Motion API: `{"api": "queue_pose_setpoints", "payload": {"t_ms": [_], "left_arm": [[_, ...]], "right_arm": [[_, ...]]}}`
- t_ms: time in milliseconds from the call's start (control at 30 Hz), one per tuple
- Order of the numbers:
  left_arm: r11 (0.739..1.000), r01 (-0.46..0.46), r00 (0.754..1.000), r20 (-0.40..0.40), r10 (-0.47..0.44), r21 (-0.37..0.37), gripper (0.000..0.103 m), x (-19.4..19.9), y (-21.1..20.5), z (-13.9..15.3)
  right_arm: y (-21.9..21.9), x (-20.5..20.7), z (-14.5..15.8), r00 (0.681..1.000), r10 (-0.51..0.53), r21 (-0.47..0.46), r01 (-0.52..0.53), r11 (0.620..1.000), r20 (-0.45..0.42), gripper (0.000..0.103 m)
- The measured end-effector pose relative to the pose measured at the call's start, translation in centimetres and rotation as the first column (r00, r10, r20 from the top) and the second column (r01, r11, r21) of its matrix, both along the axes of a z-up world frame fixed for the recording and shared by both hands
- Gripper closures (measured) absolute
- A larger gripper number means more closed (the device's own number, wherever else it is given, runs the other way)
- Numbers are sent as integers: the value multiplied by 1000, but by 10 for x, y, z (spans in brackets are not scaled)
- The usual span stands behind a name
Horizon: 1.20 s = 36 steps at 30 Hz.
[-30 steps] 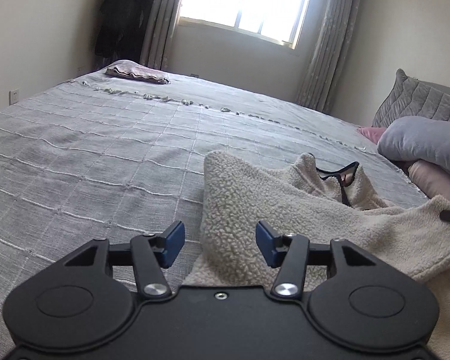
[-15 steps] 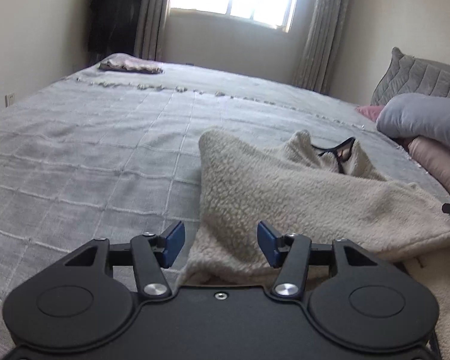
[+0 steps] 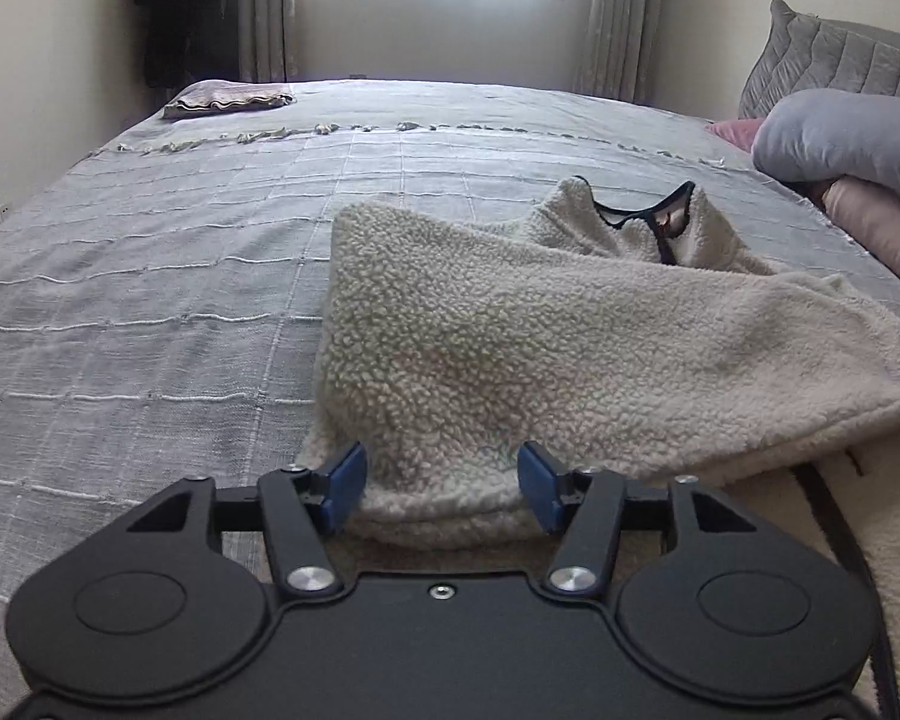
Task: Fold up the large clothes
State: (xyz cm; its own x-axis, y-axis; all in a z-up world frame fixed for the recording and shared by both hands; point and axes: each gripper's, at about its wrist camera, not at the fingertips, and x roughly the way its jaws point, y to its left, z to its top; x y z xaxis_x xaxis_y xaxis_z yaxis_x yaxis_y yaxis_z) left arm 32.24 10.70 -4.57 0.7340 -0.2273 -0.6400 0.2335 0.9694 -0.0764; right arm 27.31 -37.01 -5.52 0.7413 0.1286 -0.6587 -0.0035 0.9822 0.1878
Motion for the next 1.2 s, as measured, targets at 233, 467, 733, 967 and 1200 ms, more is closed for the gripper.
{"api": "queue_pose_setpoints", "payload": {"t_ms": [233,467,733,967,1200], "left_arm": [[999,-17,1000,12,18,-45,17,-66,35,24],[997,-17,1000,-23,16,-76,0,-129,64,29],[989,31,990,-130,-49,-143,0,-192,91,14],[947,44,952,-275,-137,-318,0,-216,111,-16],[830,18,893,-365,-264,-557,2,-222,116,-42]], "right_arm": [[-20,-70,32,999,46,25,-46,999,29,11],[-34,-140,35,998,57,17,-57,998,-7,4],[-51,-206,16,996,36,61,-31,998,-79,3],[-72,-244,-8,984,46,236,-5,972,-169,2],[-91,-266,-28,975,67,417,28,908,-211,3]]}}
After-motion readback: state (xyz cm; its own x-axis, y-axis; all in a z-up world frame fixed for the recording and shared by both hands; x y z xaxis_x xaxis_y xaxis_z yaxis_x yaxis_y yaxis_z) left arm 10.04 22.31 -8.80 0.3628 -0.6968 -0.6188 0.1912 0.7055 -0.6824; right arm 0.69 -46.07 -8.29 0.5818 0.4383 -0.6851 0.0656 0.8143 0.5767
